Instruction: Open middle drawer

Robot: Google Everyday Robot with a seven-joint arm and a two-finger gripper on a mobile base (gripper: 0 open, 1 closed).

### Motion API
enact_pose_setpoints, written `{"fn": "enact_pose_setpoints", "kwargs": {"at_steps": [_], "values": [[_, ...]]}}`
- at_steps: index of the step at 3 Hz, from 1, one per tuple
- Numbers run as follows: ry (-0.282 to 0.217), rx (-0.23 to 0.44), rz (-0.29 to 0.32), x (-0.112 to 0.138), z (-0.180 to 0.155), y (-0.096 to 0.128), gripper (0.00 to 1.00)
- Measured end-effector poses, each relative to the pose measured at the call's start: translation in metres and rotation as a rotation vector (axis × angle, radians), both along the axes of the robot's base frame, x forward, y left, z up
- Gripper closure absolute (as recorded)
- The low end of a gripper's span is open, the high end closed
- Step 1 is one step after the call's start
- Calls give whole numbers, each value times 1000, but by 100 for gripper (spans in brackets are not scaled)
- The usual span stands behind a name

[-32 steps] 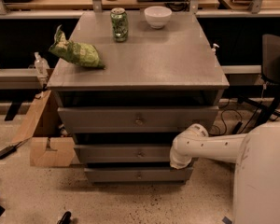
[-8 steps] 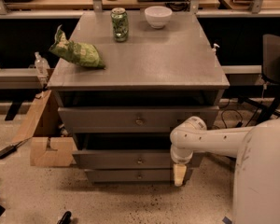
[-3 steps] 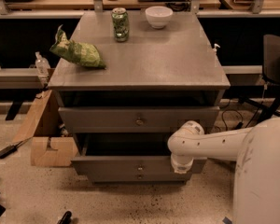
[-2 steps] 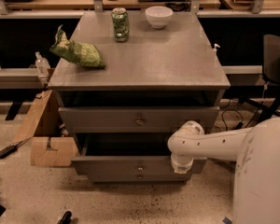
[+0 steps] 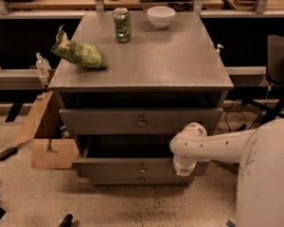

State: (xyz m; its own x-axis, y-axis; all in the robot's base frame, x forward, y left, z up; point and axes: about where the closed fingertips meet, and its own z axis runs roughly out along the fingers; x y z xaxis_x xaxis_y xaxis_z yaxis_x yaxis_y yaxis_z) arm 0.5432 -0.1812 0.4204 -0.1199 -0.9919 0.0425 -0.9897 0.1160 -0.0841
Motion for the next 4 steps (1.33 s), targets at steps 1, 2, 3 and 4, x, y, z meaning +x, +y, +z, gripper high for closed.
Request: {"fn": "enact_pose_setpoints", "kwargs": {"at_steps": [1, 2, 3, 4], "values": [[0, 0, 0, 0, 0, 0, 50], [0, 0, 0, 0, 0, 0, 27], [0, 0, 0, 0, 0, 0, 4], [1, 0, 0, 0, -1, 0, 0]]}}
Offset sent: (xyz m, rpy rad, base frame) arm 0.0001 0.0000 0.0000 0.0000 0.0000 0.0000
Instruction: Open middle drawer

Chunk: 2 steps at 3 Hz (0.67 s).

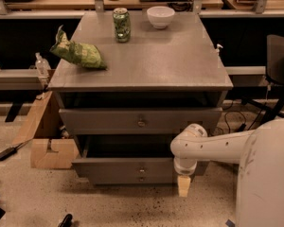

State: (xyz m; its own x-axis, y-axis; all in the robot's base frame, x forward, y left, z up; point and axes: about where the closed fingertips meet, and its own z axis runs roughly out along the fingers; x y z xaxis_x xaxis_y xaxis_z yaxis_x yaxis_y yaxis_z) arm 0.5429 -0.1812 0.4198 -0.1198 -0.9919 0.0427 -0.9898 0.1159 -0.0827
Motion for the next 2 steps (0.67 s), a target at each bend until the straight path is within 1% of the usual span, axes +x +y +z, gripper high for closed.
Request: {"fn": "enact_pose_setpoints", "kwargs": {"at_steps": [1, 2], "values": [[26, 12, 4, 7, 1, 2, 0], [73, 20, 1, 19, 9, 2, 0]]}}
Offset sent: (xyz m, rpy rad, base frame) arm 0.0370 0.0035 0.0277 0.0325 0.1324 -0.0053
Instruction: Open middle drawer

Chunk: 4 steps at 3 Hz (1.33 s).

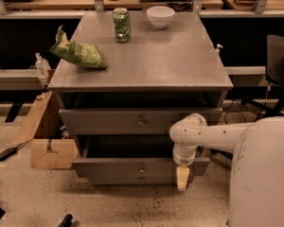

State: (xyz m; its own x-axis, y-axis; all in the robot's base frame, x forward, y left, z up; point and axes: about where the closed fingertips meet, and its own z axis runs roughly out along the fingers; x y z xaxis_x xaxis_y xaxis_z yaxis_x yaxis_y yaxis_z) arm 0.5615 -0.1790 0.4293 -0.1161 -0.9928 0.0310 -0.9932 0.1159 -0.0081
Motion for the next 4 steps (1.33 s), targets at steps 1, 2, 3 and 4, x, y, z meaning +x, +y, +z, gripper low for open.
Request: {"fn": "enact_pose_setpoints", "kwargs": {"at_steps": [1, 2, 3, 4], "values": [[11, 3, -3, 3, 4, 0, 0], [9, 33, -31, -8, -7, -4, 18], [40, 78, -110, -44, -25, -14, 41], [41, 79, -111, -42, -23, -14, 64]]}}
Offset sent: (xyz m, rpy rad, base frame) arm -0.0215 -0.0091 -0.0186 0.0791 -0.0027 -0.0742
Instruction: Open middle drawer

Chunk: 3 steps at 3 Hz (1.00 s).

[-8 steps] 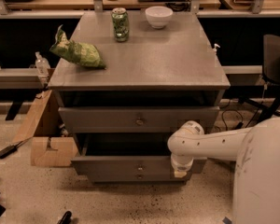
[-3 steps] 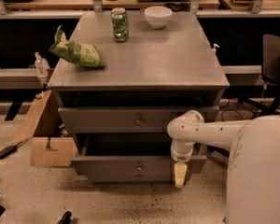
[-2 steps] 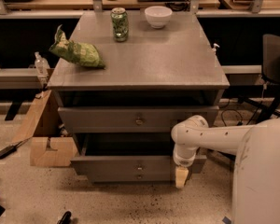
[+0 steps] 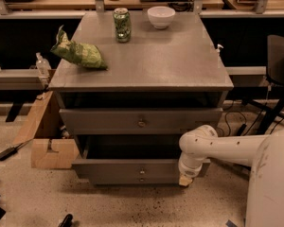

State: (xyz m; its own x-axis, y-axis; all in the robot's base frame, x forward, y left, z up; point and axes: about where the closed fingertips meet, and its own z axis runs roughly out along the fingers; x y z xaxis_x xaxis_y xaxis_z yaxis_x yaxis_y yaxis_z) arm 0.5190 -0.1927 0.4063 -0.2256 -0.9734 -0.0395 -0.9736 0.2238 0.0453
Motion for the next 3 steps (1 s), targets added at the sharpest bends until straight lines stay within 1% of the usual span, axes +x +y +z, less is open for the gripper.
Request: {"fn": "enact_pose_setpoints", "kwargs": {"at_steps": [1, 2, 3], "values": [[0, 0, 0, 0, 3, 0, 88], [0, 0, 0, 0, 5, 0, 100], [0, 0, 0, 0, 5, 0, 100]]}}
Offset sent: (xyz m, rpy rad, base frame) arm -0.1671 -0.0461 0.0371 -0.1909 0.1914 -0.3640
